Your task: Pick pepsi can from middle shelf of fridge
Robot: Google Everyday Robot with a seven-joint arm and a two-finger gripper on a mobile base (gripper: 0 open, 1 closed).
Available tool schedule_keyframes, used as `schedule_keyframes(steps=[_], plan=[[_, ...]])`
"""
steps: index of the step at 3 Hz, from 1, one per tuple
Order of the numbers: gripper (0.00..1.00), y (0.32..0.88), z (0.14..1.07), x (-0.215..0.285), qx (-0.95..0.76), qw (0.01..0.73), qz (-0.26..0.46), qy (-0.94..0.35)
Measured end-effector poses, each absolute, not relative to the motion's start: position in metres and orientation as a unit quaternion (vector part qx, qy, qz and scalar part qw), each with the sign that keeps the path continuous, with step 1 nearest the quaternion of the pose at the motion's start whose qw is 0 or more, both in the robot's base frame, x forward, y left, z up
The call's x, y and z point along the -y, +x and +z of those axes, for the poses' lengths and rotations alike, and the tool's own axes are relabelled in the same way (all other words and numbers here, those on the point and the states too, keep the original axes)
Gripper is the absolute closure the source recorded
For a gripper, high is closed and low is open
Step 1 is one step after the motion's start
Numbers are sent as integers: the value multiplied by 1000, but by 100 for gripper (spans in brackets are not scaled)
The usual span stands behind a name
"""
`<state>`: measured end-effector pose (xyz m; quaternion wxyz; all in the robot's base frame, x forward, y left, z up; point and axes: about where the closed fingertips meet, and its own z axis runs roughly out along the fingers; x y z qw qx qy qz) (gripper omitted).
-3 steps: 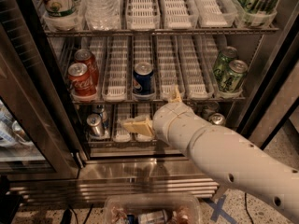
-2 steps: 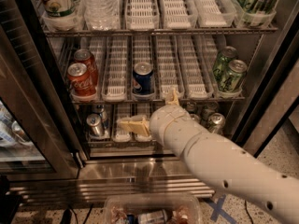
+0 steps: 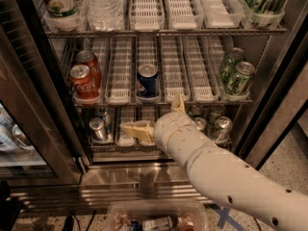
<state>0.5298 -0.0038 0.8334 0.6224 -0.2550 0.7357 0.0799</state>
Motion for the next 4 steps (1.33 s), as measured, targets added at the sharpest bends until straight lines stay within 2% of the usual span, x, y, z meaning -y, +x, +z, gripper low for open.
schedule_keyframes(steps=[1, 2, 3, 4], plan=[[0, 538, 836, 3, -724, 639, 68, -250], [6, 554, 842, 0, -702, 668, 56, -242], [24, 569, 846, -2, -685, 692, 43, -225], [28, 577, 850, -3, -671, 710, 33, -210]])
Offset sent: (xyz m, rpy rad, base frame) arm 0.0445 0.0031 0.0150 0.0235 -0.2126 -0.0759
